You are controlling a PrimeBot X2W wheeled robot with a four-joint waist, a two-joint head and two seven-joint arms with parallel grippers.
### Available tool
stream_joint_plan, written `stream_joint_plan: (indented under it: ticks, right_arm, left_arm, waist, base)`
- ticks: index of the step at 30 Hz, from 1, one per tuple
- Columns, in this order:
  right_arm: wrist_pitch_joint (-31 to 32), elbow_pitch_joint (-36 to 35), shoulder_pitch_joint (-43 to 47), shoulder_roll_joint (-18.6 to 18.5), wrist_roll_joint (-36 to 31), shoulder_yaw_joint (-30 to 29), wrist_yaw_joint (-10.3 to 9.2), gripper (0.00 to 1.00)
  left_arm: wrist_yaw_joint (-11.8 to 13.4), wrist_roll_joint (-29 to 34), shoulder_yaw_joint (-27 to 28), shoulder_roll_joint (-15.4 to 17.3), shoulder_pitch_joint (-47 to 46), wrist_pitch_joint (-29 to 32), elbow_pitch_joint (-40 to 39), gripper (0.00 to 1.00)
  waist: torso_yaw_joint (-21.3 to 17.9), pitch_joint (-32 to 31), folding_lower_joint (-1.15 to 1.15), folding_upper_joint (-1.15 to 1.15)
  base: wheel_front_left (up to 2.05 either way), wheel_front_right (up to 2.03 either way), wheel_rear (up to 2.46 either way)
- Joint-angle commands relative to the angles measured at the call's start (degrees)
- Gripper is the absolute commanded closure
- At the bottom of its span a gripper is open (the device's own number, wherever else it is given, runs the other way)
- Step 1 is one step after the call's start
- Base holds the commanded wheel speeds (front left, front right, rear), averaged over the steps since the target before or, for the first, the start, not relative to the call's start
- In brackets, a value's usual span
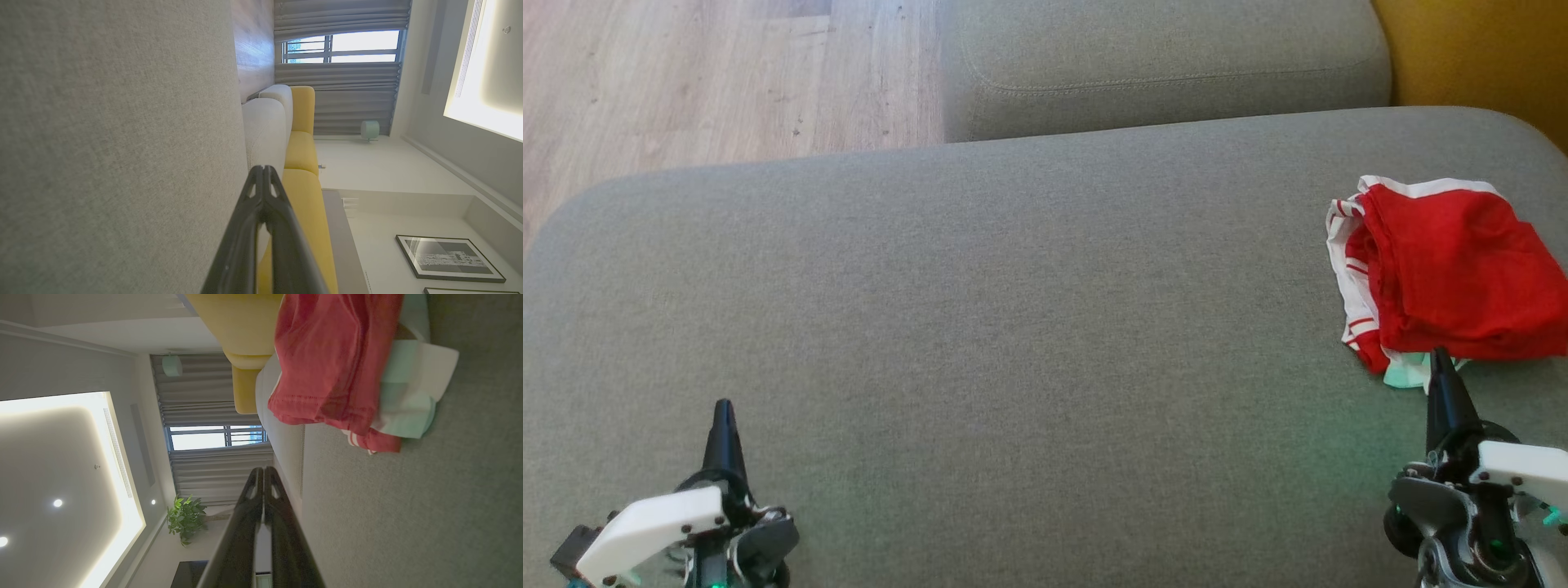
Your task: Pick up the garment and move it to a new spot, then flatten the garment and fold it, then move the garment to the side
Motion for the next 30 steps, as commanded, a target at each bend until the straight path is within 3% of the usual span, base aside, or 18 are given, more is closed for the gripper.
stream_joint_plan:
  ticks: [1, 30]
  right_arm:
    - [0.48, -2.21, -2.94, -0.69, 0.07, 1.0, 0.45, 1.0]
    - [0.71, -2.19, -2.97, -0.49, -0.17, 0.71, 0.45, 1.0]
  left_arm:
    - [-0.4, -0.31, 2.3, 0.29, -3.01, 0.38, -1.62, 1.0]
    - [-0.4, -0.28, 2.34, 0.26, -3.01, 0.41, -1.62, 1.0]
  waist:
    - [0.0, 0.0, 0.0, 0.0]
    - [0.0, 0.0, 0.0, 0.0]
  base:
    - [0.0, 0.0, 0.0]
    - [0.0, 0.0, 0.0]
